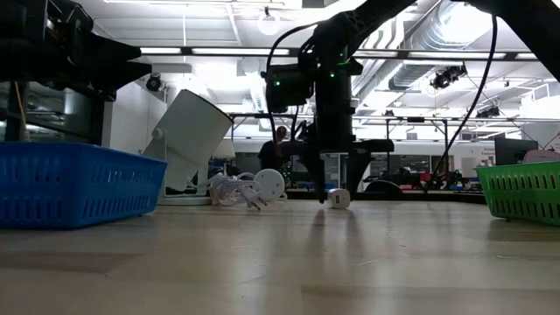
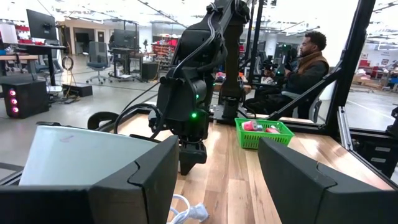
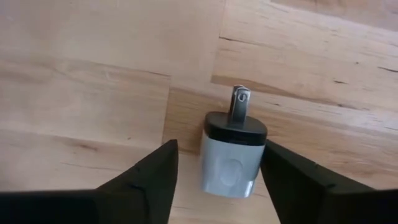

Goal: Pick & Place Office items
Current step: Put the white charger adapter into the green bin

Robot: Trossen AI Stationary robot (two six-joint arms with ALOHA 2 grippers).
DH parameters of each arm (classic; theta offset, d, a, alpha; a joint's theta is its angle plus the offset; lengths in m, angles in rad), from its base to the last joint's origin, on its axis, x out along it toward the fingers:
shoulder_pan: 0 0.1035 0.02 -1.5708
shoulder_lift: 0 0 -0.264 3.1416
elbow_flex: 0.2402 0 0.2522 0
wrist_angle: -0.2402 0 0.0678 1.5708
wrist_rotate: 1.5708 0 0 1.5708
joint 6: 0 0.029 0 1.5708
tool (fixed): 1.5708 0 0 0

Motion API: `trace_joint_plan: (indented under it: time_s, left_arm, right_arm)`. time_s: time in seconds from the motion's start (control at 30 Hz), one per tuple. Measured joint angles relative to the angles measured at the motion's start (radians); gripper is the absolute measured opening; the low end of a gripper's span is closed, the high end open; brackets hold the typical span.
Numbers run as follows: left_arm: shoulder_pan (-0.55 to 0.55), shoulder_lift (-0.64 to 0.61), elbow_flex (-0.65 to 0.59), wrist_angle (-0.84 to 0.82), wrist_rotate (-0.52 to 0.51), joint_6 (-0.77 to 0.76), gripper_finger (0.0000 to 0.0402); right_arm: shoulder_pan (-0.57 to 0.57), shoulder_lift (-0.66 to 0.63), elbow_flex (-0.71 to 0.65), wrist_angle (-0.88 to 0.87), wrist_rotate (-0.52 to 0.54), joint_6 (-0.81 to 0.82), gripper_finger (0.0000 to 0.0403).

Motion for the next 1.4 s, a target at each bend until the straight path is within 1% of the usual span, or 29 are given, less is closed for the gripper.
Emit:
trace_joint_plan:
  time_s: [0.47,0.6,0.87,1.23,1.4]
  left_arm:
    - [0.0,0.0,0.0,0.0,0.0,0.0,0.0212]
    - [0.0,0.0,0.0,0.0,0.0,0.0,0.0212]
    - [0.0,0.0,0.0,0.0,0.0,0.0,0.0212]
    - [0.0,0.0,0.0,0.0,0.0,0.0,0.0212]
    - [0.0,0.0,0.0,0.0,0.0,0.0,0.0212]
  right_arm:
    - [-0.004,0.0,0.0,0.0,0.0,0.0,0.0144]
    - [-0.004,-0.001,0.0,0.0,0.001,0.0,0.0131]
    - [-0.004,-0.001,0.0,0.0,0.003,0.0,0.0138]
    - [-0.004,-0.001,0.0,0.0,0.024,-0.008,0.0131]
    - [-0.004,-0.03,0.002,0.011,0.036,-0.03,0.0129]
